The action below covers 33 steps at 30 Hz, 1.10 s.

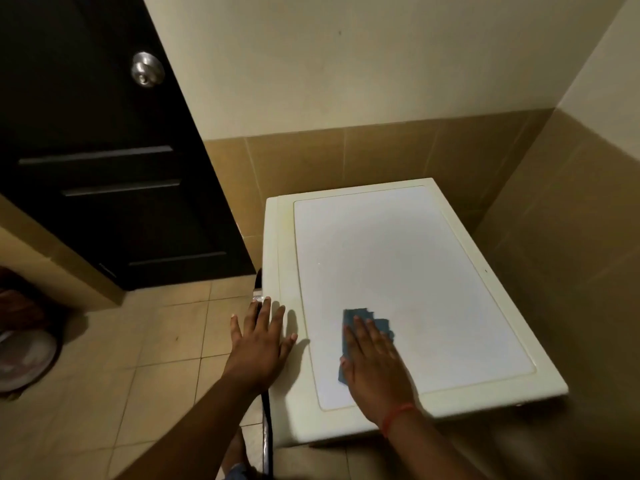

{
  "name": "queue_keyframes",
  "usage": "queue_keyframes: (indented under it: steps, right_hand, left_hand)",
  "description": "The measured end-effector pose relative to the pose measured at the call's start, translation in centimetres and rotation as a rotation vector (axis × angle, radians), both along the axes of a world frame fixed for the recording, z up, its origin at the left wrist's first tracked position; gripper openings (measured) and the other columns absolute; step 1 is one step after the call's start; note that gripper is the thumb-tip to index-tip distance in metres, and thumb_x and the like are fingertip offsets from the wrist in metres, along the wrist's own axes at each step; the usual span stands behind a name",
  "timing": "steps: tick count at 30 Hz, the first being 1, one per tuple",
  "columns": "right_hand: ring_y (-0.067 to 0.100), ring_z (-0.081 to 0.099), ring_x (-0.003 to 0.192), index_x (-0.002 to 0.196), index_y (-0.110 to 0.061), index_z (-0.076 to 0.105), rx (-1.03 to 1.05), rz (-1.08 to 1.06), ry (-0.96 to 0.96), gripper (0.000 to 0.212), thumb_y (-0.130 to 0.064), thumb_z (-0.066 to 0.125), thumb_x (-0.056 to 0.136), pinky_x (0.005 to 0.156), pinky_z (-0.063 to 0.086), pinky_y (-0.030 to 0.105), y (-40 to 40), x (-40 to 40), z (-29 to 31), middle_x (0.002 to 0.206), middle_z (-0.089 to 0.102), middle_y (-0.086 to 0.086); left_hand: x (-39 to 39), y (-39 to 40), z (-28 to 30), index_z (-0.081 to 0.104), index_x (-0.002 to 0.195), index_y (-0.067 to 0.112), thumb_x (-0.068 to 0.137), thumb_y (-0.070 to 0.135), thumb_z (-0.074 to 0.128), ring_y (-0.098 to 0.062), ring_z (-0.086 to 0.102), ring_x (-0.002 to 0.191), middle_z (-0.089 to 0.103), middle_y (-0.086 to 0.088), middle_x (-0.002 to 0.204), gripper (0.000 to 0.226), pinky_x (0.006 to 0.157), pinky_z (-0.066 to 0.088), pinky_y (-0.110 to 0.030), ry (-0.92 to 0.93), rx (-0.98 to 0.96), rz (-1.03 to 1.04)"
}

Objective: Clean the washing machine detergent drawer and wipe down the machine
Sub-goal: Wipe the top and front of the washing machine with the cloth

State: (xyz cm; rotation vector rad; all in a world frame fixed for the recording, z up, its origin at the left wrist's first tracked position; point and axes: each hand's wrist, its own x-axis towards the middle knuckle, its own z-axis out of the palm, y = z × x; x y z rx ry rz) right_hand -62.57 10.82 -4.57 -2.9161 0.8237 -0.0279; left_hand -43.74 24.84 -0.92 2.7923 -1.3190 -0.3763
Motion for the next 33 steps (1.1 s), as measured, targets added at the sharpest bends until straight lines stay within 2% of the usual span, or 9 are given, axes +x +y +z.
queue_keyframes:
  steps: [2, 6, 9, 14, 19, 23, 26, 31, 33]
  right_hand:
    - [0.032, 0.016, 0.148, 0.152, -0.012, 0.027, 0.034, -0.103, -0.011, 0.062, -0.040, 0.026, 0.096, 0.118, 0.022, 0.050, 1.4, 1.2, 0.3, 0.159, 0.021, 0.010]
    - [0.028, 0.018, 0.147, 0.151, -0.019, 0.029, 0.076, 0.249, -0.010, 0.061, -0.045, 0.036, 0.097, 0.115, 0.025, 0.050, 6.4, 2.8, 0.2, 0.160, 0.024, 0.007]
    - [0.025, 0.013, 0.149, 0.153, -0.022, 0.023, 0.063, 0.318, -0.005, 0.062, -0.047, 0.035, 0.098, 0.117, 0.022, 0.049, 6.3, 3.8, 0.1, 0.162, 0.017, 0.003]
    - [0.028, 0.006, 0.150, 0.154, -0.022, 0.016, 0.086, 0.221, 0.028, 0.061, -0.046, 0.027, 0.099, 0.118, 0.017, 0.051, 6.5, 7.0, 0.6, 0.163, 0.010, 0.004]
    - [0.031, 0.018, 0.147, 0.152, -0.017, 0.028, 0.082, 0.279, 0.013, 0.065, -0.050, 0.030, 0.096, 0.114, 0.014, 0.048, 9.6, 3.8, 0.2, 0.160, 0.020, 0.008]
    - [0.027, 0.010, 0.149, 0.153, -0.020, 0.022, 0.072, 0.273, -0.020, 0.063, -0.049, 0.030, 0.098, 0.119, 0.016, 0.051, 8.8, 6.6, -0.3, 0.162, 0.017, 0.006]
    - [0.026, 0.006, 0.150, 0.154, -0.021, 0.019, 0.072, 0.205, 0.026, 0.061, -0.048, 0.027, 0.100, 0.118, 0.015, 0.051, 7.7, 9.8, 0.4, 0.162, 0.015, 0.006]
    - [0.025, 0.002, 0.150, 0.155, -0.021, 0.017, 0.122, 0.176, 0.044, 0.063, -0.047, 0.031, 0.099, 0.119, 0.006, 0.048, 10.2, 7.5, 0.7, 0.163, 0.012, 0.004]
    - [0.024, 0.002, 0.150, 0.155, -0.022, 0.017, 0.106, 0.182, 0.039, 0.062, -0.047, 0.030, 0.100, 0.121, 0.009, 0.049, 9.5, 8.6, 0.5, 0.163, 0.012, 0.003]
  left_hand:
    - [0.7, 0.8, -0.1, 0.000, 0.154, 0.026, 0.089, 0.067, 0.002, -0.027, -0.013, 0.149, -0.006, -0.005, 0.163, 0.077, 0.118, -0.004, -0.059, -0.007, 0.001, 0.033]
    - [1.7, 2.1, -0.6, 0.003, 0.154, 0.026, 0.084, 0.068, -0.005, -0.027, -0.011, 0.149, -0.002, -0.005, 0.164, 0.082, 0.118, -0.003, -0.059, 0.006, -0.040, 0.109]
    - [2.2, 2.8, -1.1, 0.005, 0.154, 0.026, 0.084, 0.067, -0.008, -0.026, -0.013, 0.149, -0.003, -0.004, 0.164, 0.082, 0.118, -0.003, -0.057, -0.001, -0.039, 0.163]
    - [2.8, 3.9, -1.2, 0.007, 0.155, 0.026, 0.091, 0.065, 0.000, -0.025, -0.014, 0.149, -0.004, -0.004, 0.164, 0.075, 0.117, -0.006, -0.055, -0.001, -0.026, 0.198]
    - [4.0, 4.3, -0.7, 0.005, 0.155, 0.027, 0.083, 0.067, -0.011, -0.025, -0.013, 0.149, -0.006, -0.004, 0.164, 0.084, 0.115, -0.009, -0.053, -0.005, -0.037, 0.210]
    - [4.6, 4.6, -1.1, 0.005, 0.155, 0.026, 0.083, 0.068, -0.010, -0.025, -0.013, 0.149, -0.006, -0.004, 0.163, 0.083, 0.116, -0.008, -0.053, 0.002, -0.028, 0.210]
    - [4.7, 4.7, -1.3, 0.004, 0.154, 0.027, 0.090, 0.065, -0.001, -0.025, -0.013, 0.149, -0.006, -0.004, 0.164, 0.075, 0.116, -0.006, -0.053, 0.002, -0.013, 0.177]
    - [6.5, 4.3, -1.6, 0.006, 0.155, 0.026, 0.096, 0.060, 0.011, -0.025, -0.011, 0.149, -0.003, -0.003, 0.164, 0.067, 0.117, -0.005, -0.055, 0.029, -0.044, 0.161]
    - [7.3, 4.3, -2.0, 0.006, 0.155, 0.026, 0.097, 0.060, 0.011, -0.025, -0.011, 0.149, -0.002, -0.003, 0.164, 0.067, 0.118, -0.004, -0.055, 0.042, -0.033, 0.151]
